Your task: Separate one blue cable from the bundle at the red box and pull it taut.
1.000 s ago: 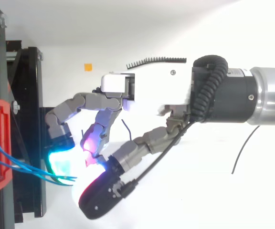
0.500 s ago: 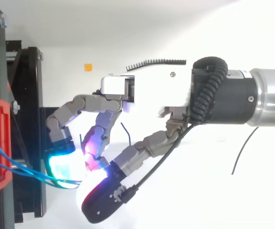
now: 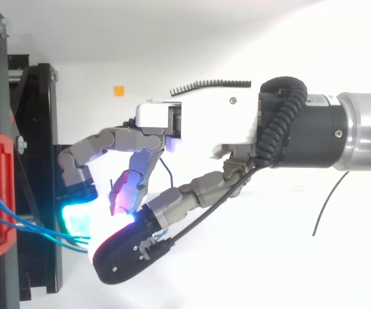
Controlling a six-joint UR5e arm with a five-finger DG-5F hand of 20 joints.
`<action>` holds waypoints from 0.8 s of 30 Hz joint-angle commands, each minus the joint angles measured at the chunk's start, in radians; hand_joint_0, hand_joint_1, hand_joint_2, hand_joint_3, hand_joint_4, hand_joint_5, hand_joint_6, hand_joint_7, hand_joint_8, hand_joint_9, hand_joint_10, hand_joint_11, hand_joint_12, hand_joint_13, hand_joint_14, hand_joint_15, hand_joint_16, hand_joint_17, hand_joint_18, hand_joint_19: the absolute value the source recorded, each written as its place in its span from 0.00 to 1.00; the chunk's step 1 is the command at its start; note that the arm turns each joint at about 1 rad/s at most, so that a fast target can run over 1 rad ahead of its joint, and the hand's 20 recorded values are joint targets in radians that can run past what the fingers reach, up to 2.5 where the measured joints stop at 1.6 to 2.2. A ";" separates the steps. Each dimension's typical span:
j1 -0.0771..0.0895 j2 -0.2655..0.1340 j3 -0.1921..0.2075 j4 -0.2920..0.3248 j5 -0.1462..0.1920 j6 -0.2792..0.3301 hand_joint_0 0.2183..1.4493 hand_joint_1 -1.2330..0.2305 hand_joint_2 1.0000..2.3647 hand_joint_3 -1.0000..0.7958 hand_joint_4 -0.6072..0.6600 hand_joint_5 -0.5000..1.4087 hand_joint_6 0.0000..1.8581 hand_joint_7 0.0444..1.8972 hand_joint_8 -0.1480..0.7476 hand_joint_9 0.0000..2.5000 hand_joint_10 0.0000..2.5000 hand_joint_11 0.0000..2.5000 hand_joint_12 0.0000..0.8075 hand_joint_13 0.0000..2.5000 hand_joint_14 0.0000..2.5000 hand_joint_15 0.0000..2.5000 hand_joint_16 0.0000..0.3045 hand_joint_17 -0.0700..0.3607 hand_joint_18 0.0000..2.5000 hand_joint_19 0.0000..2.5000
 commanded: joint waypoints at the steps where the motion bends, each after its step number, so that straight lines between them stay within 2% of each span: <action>1: 0.000 0.000 0.000 0.000 0.000 0.000 0.33 0.45 0.01 0.38 0.50 0.23 0.28 0.76 0.50 0.49 0.01 0.44 0.43 0.40 0.01 0.25 0.13 0.36 0.33 0.29; 6: 0.000 0.000 0.000 0.000 0.000 0.000 0.32 0.37 0.01 0.42 0.50 0.22 0.29 0.76 0.49 0.48 0.01 0.44 0.44 0.39 0.01 0.26 0.13 0.37 0.33 0.28; 9: 0.000 0.000 0.000 0.000 0.000 0.000 0.32 0.30 0.01 0.43 0.50 0.20 0.34 0.68 0.49 0.45 0.01 0.46 0.44 0.39 0.01 0.26 0.13 0.37 0.33 0.28; 12: 0.000 0.000 0.000 0.000 0.000 0.000 0.33 0.28 0.01 0.44 0.50 0.18 0.39 0.61 0.48 0.45 0.01 0.47 0.44 0.38 0.01 0.26 0.13 0.38 0.33 0.28; 14: 0.000 0.000 0.000 0.000 0.000 0.000 0.34 0.28 0.01 0.44 0.49 0.18 0.40 0.60 0.48 0.44 0.01 0.47 0.45 0.38 0.01 0.26 0.14 0.38 0.33 0.28; 15: 0.001 0.000 0.000 0.000 0.000 0.000 0.34 0.28 0.01 0.44 0.50 0.17 0.42 0.57 0.48 0.44 0.01 0.47 0.45 0.38 0.01 0.25 0.14 0.38 0.33 0.28; 17: 0.001 0.000 0.000 0.000 0.000 0.000 0.35 0.27 0.01 0.44 0.50 0.17 0.42 0.56 0.48 0.43 0.01 0.47 0.45 0.38 0.01 0.25 0.14 0.38 0.33 0.28; 19: 0.001 0.000 0.000 0.000 0.002 0.000 0.35 0.27 0.01 0.43 0.52 0.16 0.43 0.55 0.49 0.42 0.01 0.47 0.45 0.37 0.01 0.25 0.14 0.38 0.33 0.28; 24: 0.000 0.000 0.000 0.000 0.002 0.000 0.33 0.26 0.00 0.30 0.53 0.16 0.45 0.53 0.50 0.43 0.01 0.47 0.45 0.37 0.01 0.25 0.14 0.38 0.33 0.28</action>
